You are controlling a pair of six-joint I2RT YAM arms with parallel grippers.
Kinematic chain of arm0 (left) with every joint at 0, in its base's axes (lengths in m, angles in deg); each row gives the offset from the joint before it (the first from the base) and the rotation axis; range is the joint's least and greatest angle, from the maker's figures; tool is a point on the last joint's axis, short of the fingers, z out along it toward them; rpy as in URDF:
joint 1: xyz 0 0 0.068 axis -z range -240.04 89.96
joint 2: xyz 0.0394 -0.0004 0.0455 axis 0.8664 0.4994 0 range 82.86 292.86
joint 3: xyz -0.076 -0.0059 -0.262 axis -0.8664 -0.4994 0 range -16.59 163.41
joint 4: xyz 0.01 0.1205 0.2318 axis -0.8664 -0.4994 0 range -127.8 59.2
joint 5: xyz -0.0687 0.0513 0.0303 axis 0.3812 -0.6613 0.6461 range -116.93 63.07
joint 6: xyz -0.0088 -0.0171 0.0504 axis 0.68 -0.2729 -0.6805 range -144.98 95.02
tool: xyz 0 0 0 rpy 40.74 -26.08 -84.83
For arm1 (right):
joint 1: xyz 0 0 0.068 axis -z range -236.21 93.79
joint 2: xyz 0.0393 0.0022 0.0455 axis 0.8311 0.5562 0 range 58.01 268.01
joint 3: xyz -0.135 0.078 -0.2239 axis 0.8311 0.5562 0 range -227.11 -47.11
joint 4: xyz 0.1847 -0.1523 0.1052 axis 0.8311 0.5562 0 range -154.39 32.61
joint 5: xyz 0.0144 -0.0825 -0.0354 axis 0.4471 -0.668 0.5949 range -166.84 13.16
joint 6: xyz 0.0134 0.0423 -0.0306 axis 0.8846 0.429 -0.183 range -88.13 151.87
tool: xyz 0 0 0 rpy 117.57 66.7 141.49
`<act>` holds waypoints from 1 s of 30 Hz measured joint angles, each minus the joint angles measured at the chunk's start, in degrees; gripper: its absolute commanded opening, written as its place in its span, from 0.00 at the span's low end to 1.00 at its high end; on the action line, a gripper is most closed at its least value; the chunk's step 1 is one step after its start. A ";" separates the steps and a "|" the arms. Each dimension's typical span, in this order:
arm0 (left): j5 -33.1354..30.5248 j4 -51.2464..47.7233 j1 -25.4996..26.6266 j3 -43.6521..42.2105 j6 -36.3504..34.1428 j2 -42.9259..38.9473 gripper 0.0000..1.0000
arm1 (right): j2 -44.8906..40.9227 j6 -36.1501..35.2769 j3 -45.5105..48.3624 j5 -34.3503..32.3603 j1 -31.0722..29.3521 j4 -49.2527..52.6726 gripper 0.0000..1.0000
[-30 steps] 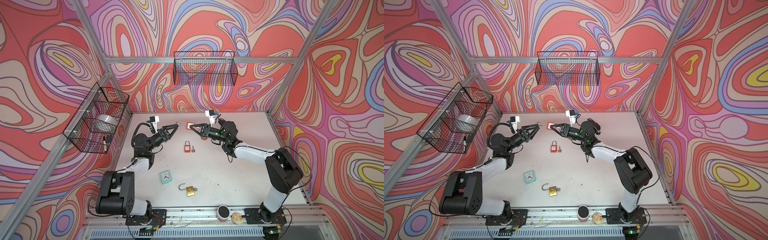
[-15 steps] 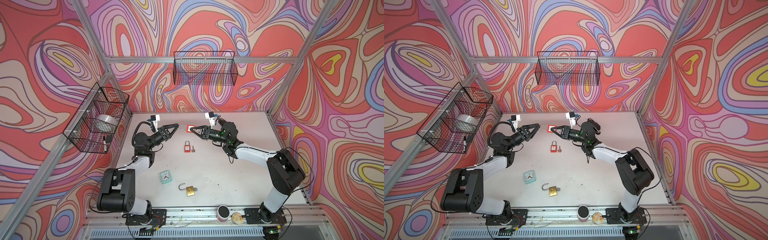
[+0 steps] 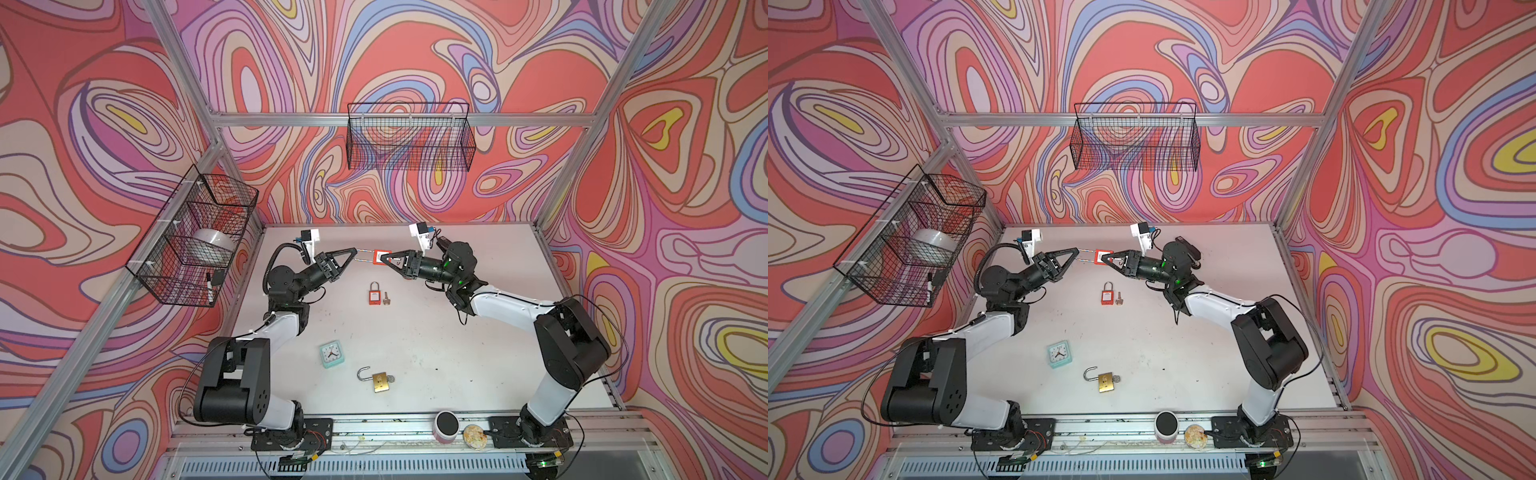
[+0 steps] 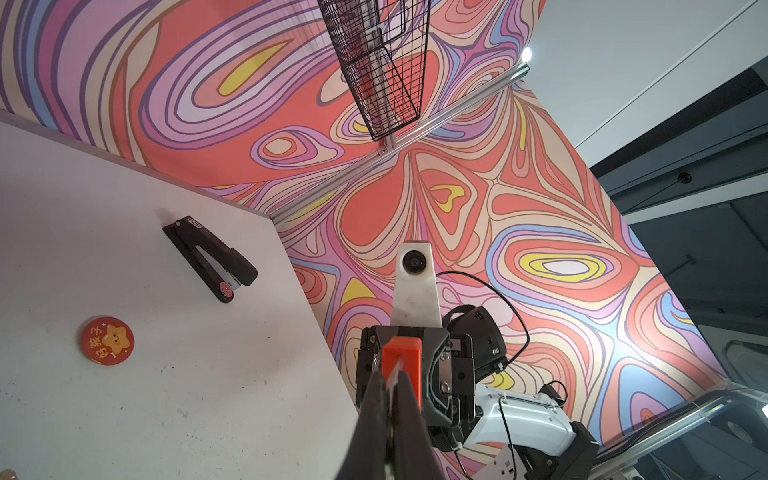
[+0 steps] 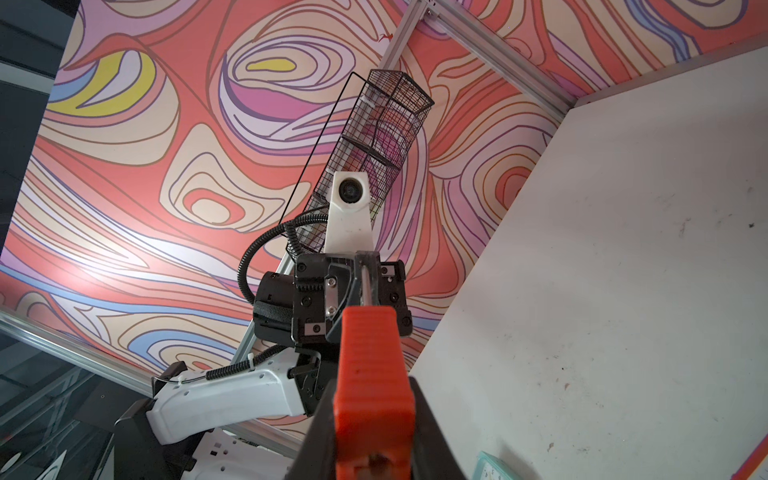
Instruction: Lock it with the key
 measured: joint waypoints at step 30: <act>2.64 2.03 2.16 0.02 -0.13 0.79 0.56 | 7.32 5.22 -3.39 3.69 -1.64 -8.37 0.00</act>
